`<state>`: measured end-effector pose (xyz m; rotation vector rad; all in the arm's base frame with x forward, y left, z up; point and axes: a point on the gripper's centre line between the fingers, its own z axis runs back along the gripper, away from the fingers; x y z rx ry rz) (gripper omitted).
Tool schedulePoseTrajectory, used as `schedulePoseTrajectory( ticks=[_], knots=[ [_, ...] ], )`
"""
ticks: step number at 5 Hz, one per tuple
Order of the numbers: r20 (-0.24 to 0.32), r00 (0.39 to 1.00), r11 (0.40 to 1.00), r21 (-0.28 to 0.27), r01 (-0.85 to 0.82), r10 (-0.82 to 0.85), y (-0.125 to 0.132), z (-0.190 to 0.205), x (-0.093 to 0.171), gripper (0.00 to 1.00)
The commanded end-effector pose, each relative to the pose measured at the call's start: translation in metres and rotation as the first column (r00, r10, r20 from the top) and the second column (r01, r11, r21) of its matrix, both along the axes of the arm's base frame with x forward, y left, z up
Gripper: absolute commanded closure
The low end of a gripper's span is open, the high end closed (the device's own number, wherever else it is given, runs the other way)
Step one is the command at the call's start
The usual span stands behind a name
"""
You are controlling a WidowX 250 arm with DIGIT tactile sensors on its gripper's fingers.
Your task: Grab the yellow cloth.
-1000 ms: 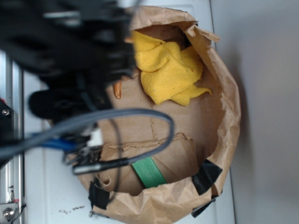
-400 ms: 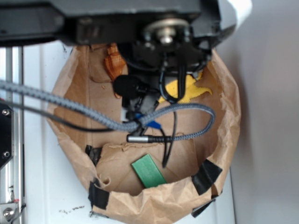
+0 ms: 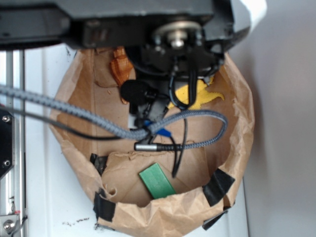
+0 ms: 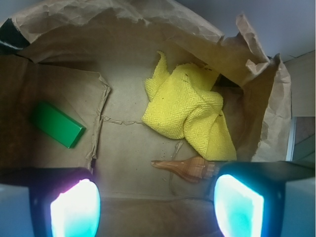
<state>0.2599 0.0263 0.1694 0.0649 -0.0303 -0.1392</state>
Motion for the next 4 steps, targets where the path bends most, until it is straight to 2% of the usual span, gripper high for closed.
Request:
schedulePoseTrajectory(
  ticks=[1, 2, 4],
  knots=[
    [0.071, 0.996, 0.998, 0.030, 0.054, -0.056, -0.004, -0.020, 0.010, 0.00],
    [0.112, 0.990, 0.995, 0.051, 0.084, -0.089, 0.000, -0.044, 0.017, 0.00],
    [0.079, 0.996, 0.998, 0.055, 0.038, -0.042, 0.023, -0.074, 0.047, 0.00]
  ],
)
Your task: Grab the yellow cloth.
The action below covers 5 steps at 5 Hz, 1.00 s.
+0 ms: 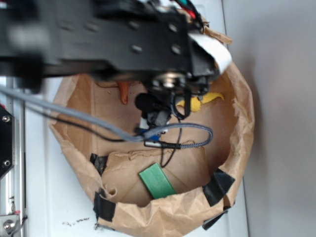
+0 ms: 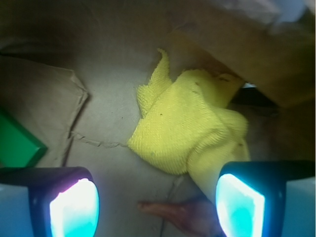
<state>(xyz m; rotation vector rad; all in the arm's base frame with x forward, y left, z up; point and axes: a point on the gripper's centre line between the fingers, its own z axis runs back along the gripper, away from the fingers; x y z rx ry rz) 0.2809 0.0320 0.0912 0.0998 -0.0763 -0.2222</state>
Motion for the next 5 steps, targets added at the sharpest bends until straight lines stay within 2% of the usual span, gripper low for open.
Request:
schedulePoseTrajectory(
  ticks=[1, 2, 3, 4, 5],
  knots=[
    [0.027, 0.996, 0.997, 0.007, -0.080, 0.080, 0.029, 0.000, 0.037, 0.00],
    [0.012, 0.993, 0.993, 0.031, -0.117, 0.116, 0.036, -0.008, 0.047, 0.00],
    [0.019, 0.988, 0.985, 0.075, -0.154, 0.153, 0.034, -0.015, 0.049, 0.96],
    [0.063, 0.982, 0.980, 0.083, -0.182, 0.177, 0.032, -0.015, 0.043, 1.00],
    [0.093, 0.979, 0.980, 0.065, -0.186, 0.180, 0.035, -0.013, 0.035, 1.00]
  ],
)
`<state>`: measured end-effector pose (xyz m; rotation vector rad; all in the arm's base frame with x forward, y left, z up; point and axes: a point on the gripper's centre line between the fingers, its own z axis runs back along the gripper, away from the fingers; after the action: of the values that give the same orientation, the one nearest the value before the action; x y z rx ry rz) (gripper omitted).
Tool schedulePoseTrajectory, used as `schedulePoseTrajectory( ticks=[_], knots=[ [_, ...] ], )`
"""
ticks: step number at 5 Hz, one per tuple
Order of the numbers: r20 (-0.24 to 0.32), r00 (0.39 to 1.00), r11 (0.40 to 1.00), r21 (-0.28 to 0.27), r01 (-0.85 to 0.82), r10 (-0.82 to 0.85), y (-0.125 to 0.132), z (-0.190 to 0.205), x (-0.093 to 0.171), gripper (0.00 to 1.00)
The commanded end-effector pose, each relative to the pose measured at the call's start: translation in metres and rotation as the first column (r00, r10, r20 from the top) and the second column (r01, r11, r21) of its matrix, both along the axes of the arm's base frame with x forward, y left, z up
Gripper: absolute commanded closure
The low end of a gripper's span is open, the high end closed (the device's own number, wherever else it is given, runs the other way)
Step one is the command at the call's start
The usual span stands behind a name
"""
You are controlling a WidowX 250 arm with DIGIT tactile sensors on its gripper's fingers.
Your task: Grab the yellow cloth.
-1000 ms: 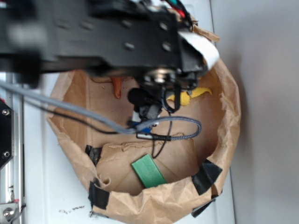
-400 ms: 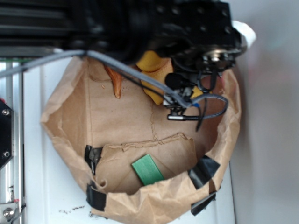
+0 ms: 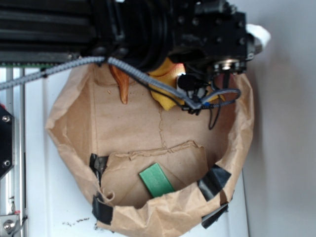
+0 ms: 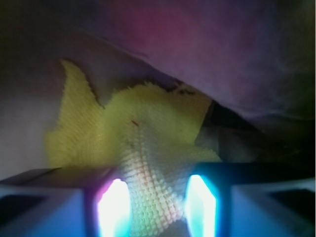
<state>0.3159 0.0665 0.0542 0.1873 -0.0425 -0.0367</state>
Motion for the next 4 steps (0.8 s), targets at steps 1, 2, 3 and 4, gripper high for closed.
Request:
schedulePoseTrajectory(
  ticks=[1, 2, 3, 4],
  knots=[
    [0.114, 0.993, 1.000, 0.009, 0.004, -0.005, 0.000, 0.022, -0.006, 1.00],
    [0.114, 0.993, 1.000, 0.007, 0.010, -0.011, -0.002, 0.022, -0.008, 1.00],
    [0.103, 0.995, 1.000, 0.004, 0.015, -0.015, -0.001, 0.022, -0.006, 1.00],
    [0.086, 0.996, 0.999, -0.040, 0.032, -0.028, 0.000, 0.037, -0.011, 1.00]
  ],
)
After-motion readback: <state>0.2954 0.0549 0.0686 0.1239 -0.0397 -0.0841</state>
